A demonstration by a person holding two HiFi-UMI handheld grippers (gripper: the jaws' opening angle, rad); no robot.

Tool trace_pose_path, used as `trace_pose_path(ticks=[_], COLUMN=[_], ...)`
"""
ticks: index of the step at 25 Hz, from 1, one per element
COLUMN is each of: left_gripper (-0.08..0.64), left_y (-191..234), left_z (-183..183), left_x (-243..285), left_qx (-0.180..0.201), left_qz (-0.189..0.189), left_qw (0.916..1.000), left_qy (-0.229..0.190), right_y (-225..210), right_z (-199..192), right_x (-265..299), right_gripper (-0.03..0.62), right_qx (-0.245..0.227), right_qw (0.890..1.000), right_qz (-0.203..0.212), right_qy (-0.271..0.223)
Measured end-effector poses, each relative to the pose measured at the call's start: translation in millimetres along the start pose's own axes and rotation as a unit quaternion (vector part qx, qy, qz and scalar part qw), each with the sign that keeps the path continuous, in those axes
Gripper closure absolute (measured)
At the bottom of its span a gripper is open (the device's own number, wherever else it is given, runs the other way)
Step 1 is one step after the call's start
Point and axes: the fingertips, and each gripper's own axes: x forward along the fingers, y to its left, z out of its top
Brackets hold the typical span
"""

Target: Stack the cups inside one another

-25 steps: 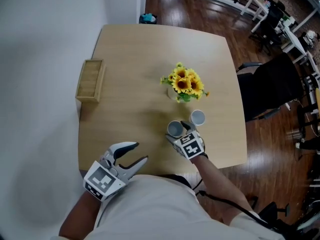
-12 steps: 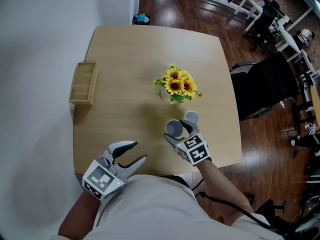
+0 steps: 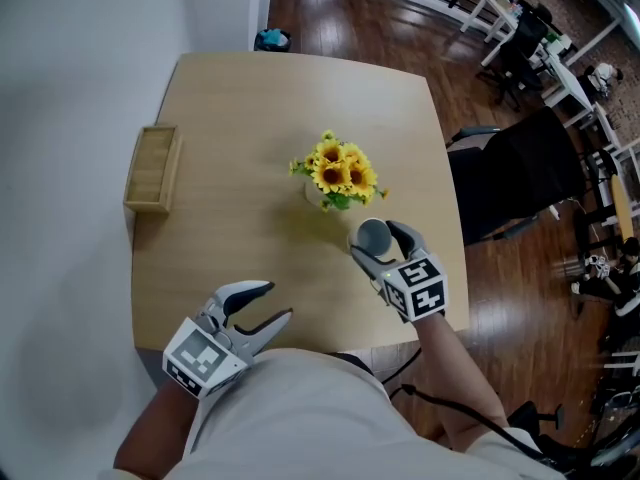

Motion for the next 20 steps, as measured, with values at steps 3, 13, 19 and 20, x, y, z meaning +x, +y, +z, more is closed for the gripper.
trace_pose_path(ticks=[3,13,19,20], left_gripper=[0.362,0.362,0.362,0.362], left_y=[-0.5,-12.7,-31.2,-35.6], left_z=[-0.3,-0.3,4.7,5.5], left_x=[3.7,8.7,16.1,18.3], left_qx=[0.001,-0.007,-0.008,-0.008], left_qz=[0.007,0.042,0.065,0.07], left_qw=[1.0,0.9991,0.9978,0.9975], left_qy=[0.0,0.004,0.01,0.01], right_y=[-16.8,-27.6,-32.6,-33.6], right_z=[-10.4,-48.3,-48.4,-49.7], right_x=[2.9,31.3,9.1,2.0], right_gripper=[0.229,0.223,0.196,0.196], right_qx=[0.003,0.025,0.023,0.022], right_qw=[1.0,0.999,0.998,0.998], right_qz=[-0.008,0.036,0.052,0.054], right_qy=[0.007,0.029,0.007,0.002])
